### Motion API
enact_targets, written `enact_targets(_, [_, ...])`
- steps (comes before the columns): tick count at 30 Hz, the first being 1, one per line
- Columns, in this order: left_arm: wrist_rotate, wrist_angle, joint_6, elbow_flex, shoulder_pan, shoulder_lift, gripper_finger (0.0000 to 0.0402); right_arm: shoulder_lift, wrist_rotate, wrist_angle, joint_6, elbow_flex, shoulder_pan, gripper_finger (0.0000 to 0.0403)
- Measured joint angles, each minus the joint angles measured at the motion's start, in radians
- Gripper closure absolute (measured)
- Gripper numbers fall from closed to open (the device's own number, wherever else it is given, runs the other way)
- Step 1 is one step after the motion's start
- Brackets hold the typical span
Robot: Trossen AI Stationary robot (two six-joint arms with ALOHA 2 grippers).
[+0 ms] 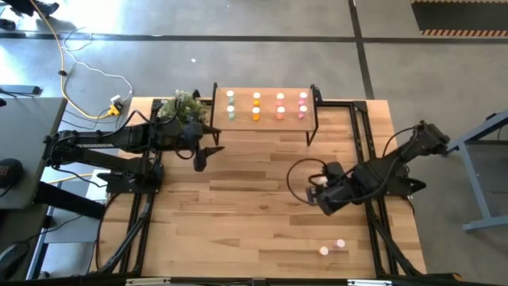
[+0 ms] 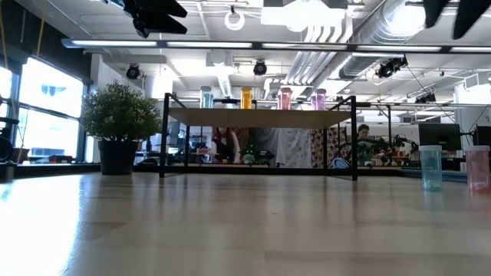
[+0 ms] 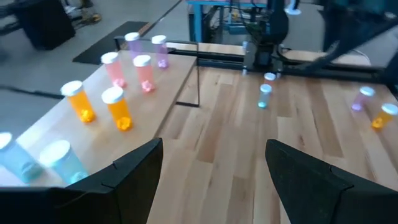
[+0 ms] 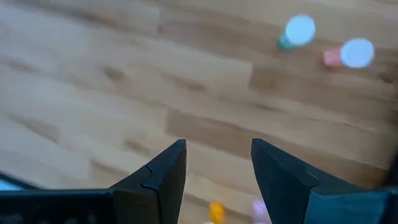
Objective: Pick and place medicine bottles onto shelf by color
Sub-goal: Put the yellow pill bottle on the shelf aligned with the other yellow pill bottles
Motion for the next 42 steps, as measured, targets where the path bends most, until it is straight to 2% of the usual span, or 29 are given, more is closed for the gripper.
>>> enact_targets(3, [-0.007,0.0,-0.069,0.0,0.0,0.0,0.0126,0.0,-0.082,-0.023,-0.055,0.0,0.035,0.023])
enact_targets(9, [-0.007,0.0,-0.215,0.0,0.0,0.0,0.0126,0.0,-0.163,-0.144,-0.127,0.0,0.117,0.0231])
enact_targets(12, [-0.008,0.0,-0.287,0.0,-0.001,0.0,0.0126,-0.01,-0.17,-0.239,-0.131,0.0,0.169,0.0231])
enact_targets(15, [-0.009,0.001,-0.327,0.0,-0.009,0.0,0.0126,-0.047,-0.149,-0.26,-0.126,0.0,0.221,0.0231])
enact_targets(21, [-0.009,0.001,-0.364,0.0,-0.047,0.0,0.0126,-0.112,-0.04,-0.233,-0.067,0.0,0.322,0.023])
enact_targets(27, [-0.02,0.001,-0.398,0.0,-0.104,0.0,0.0126,-0.098,0.052,-0.086,-0.084,0.0,0.383,0.023])
enact_targets(36, [-0.093,0.001,-0.446,0.0,-0.173,0.0,0.0126,-0.019,0.016,0.069,-0.238,0.0,0.412,0.0214])
enact_targets(42, [-0.135,0.001,-0.461,0.0,-0.188,0.0,0.0126,0.068,0.031,0.147,-0.459,0.0,0.453,0.021])
